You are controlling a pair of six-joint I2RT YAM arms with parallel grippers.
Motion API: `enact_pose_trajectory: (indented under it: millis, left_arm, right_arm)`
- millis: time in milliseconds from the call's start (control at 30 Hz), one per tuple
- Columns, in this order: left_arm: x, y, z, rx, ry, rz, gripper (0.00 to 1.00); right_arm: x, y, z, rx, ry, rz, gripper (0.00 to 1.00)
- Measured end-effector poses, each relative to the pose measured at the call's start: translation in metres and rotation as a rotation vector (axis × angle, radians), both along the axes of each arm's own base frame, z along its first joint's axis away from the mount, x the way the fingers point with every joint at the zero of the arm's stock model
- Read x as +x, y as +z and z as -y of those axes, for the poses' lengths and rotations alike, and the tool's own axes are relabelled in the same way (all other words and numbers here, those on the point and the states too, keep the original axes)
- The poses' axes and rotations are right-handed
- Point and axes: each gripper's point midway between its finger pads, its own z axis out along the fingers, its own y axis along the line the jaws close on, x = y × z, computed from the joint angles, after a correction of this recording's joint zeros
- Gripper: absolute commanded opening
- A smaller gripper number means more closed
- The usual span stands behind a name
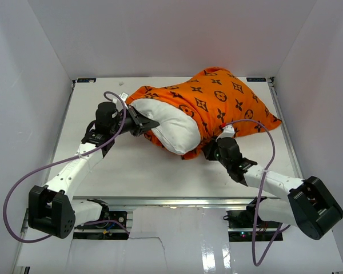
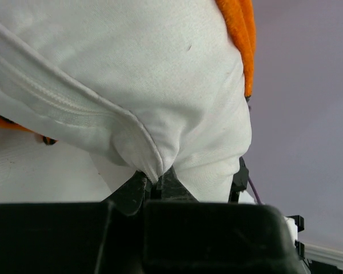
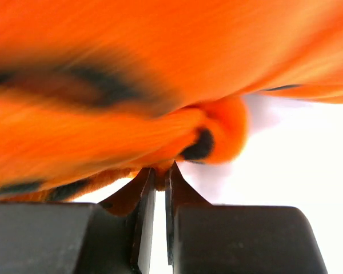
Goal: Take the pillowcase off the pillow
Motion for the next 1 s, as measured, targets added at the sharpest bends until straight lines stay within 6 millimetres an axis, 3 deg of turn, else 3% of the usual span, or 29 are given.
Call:
enact_pose_trajectory:
  millis: [167, 300, 367, 400, 467, 500, 567, 733, 833, 1000]
  left_arm:
    - [-0.008, -0.002, 0.002, 0.014, -0.051, 0.003, 0.0]
    - [-0.013, 0.0, 0.002, 0.042, -0.076, 0.031, 0.0]
    - [-0.016, 0.0, 0.0, 0.059, -0.086, 0.054, 0.0]
    - [-0.018, 0.001, -0.001, 0.07, -0.092, 0.073, 0.0]
    - [-0.022, 0.003, -0.003, 0.087, -0.097, 0.112, 0.0]
    - [-0.024, 0.003, -0.005, 0.098, -0.098, 0.128, 0.0]
    - [-0.028, -0.003, -0.007, 0.116, -0.103, 0.145, 0.0]
    - [-0.035, -0.039, -0.011, 0.169, -0.102, 0.103, 0.0]
    - [-0.042, -0.063, -0.012, 0.203, -0.1, 0.067, 0.0]
    - [-0.048, -0.073, -0.012, 0.234, -0.087, 0.084, 0.0]
  right_arm:
    - [0.028, -0.003, 0.041, 0.027, -0.144, -0.021, 0.08]
    - [0.038, -0.01, 0.05, 0.035, -0.152, -0.059, 0.08]
    - [0.039, -0.008, 0.043, 0.038, -0.106, -0.072, 0.25]
    - [0.037, -0.005, 0.038, 0.046, -0.08, -0.072, 0.48]
    - [0.027, 0.003, 0.03, 0.052, -0.02, -0.06, 0.6]
    - [0.02, 0.011, 0.026, 0.057, 0.011, -0.039, 0.67]
    - [0.006, 0.031, 0.023, 0.07, 0.054, 0.009, 0.68]
    - [-0.013, 0.111, 0.025, 0.122, 0.115, 0.221, 0.72]
    - [-0.017, 0.158, 0.02, 0.136, 0.172, 0.322, 0.87]
    - [-0.009, 0.222, -0.018, 0.099, 0.348, 0.39, 0.88]
